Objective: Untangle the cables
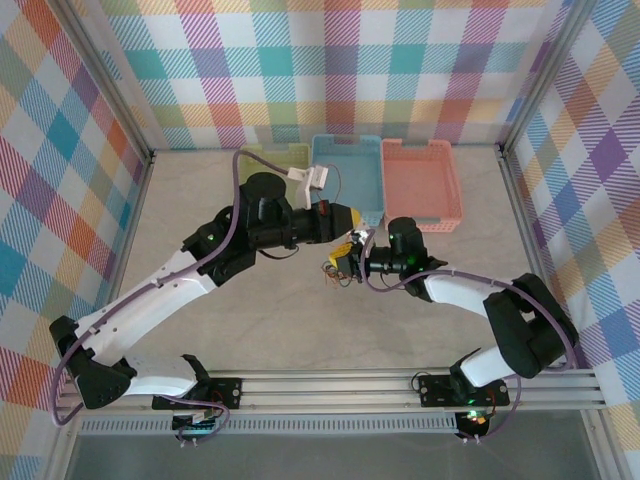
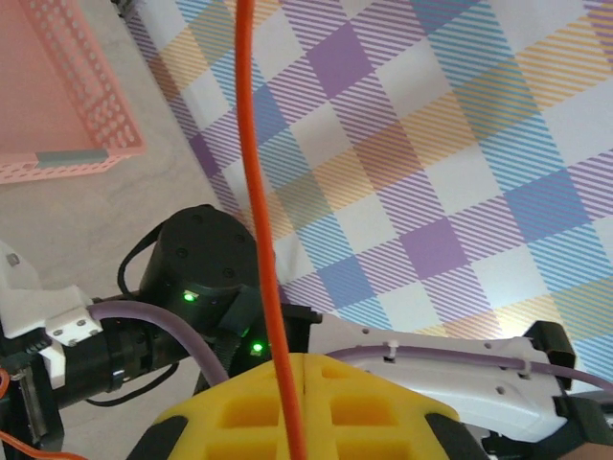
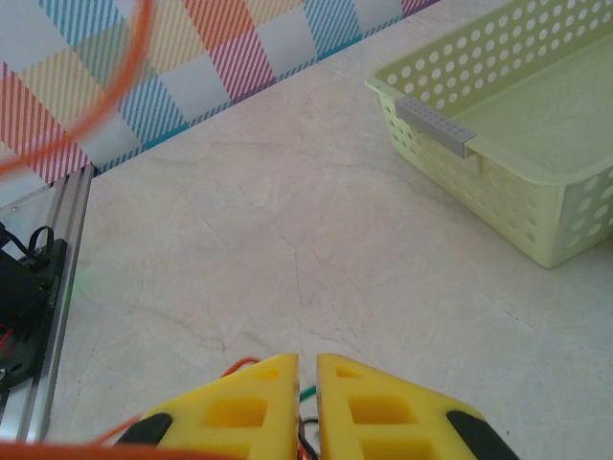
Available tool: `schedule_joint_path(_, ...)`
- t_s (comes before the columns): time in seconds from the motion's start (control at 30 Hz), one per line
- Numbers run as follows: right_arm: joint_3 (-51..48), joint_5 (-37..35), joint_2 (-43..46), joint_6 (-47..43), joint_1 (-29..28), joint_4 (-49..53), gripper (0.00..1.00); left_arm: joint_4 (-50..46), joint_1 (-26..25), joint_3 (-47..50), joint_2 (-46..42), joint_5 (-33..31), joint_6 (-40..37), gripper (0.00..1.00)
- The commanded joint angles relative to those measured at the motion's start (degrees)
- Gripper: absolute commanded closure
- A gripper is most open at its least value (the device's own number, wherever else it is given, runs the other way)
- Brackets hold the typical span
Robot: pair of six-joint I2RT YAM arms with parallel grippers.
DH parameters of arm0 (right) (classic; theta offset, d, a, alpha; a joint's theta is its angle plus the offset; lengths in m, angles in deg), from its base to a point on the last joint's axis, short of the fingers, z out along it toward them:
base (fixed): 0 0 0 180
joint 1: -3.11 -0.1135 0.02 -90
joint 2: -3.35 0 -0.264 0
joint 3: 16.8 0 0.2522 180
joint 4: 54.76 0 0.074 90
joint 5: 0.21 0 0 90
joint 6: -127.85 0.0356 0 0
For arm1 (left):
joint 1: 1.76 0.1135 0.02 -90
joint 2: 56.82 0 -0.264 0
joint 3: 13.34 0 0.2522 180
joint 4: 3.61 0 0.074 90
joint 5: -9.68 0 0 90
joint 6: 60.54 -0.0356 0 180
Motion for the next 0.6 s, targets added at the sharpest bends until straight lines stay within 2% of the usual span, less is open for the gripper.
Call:
schedule_joint_path(0.0,1.54,0.52,-1.09,-0.65,-0.29,2.14,0.86,-0.45,0.52,-3.62,-2.61,0.24,-0.09,1.0)
schedule_joint_path(0.57,3.23,1.82,-2.82,-0.47,-0.29,4.7,0.86,-11.56,0.75,-14.64,-5.62,-5.38,-4.44,1.0)
